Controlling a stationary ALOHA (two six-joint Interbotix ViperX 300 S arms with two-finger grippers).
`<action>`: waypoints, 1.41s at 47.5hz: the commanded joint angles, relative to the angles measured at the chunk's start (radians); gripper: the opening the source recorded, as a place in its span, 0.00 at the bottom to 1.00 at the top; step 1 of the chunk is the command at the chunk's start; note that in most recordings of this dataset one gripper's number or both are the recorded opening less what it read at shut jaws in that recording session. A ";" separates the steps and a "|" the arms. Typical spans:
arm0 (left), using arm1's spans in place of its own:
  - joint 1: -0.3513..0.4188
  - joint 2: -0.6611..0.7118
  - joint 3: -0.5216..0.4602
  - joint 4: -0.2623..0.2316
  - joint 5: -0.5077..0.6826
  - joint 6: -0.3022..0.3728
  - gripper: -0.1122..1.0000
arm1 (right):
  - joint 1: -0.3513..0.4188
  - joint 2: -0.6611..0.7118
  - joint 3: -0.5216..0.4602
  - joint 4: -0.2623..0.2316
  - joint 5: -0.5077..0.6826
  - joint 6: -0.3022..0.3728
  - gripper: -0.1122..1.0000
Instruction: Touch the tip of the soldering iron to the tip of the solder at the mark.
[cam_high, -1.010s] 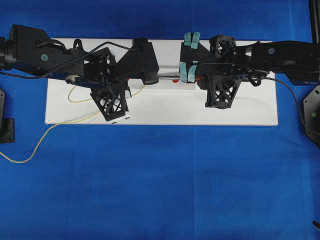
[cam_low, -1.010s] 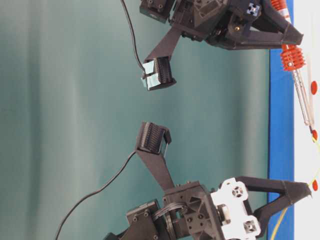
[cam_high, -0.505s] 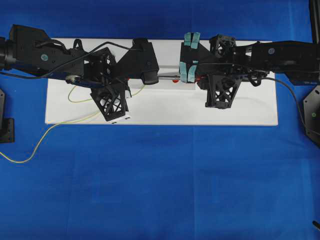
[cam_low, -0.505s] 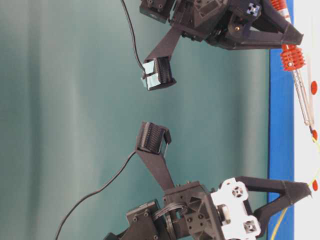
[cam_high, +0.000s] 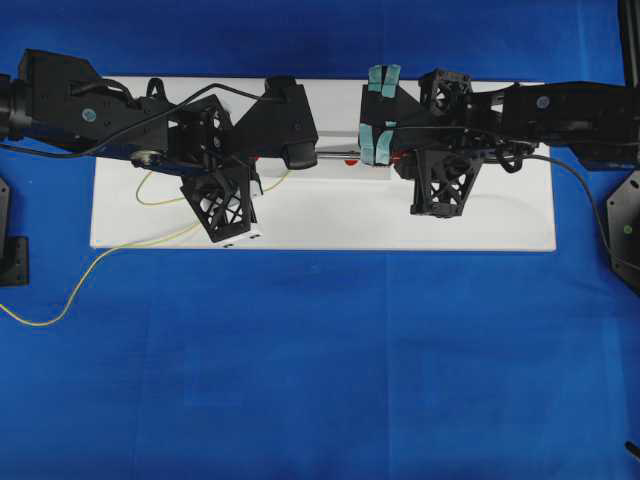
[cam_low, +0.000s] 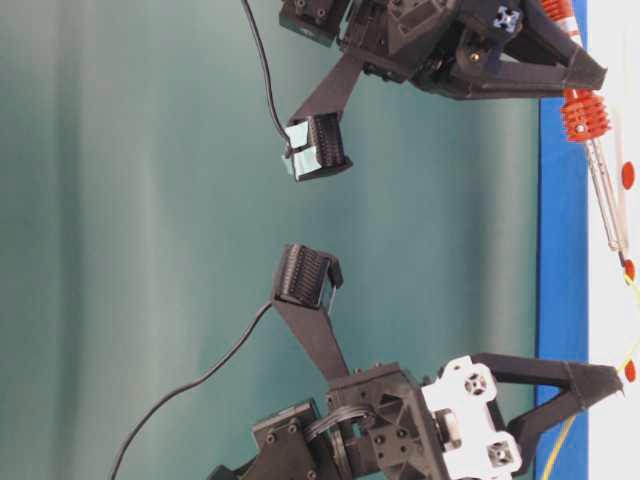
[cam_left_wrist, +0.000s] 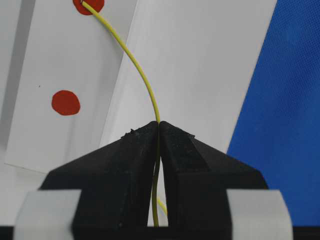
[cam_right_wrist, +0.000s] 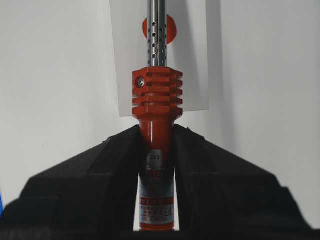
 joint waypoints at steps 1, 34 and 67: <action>-0.002 -0.014 -0.023 -0.002 -0.003 0.002 0.12 | 0.002 -0.008 -0.020 0.002 -0.003 -0.002 0.16; -0.002 -0.014 -0.023 -0.002 -0.003 0.002 0.12 | 0.002 -0.008 -0.020 0.002 -0.005 -0.002 0.16; -0.002 -0.057 -0.015 -0.002 0.025 0.003 0.12 | 0.002 -0.008 -0.020 0.002 -0.005 -0.002 0.16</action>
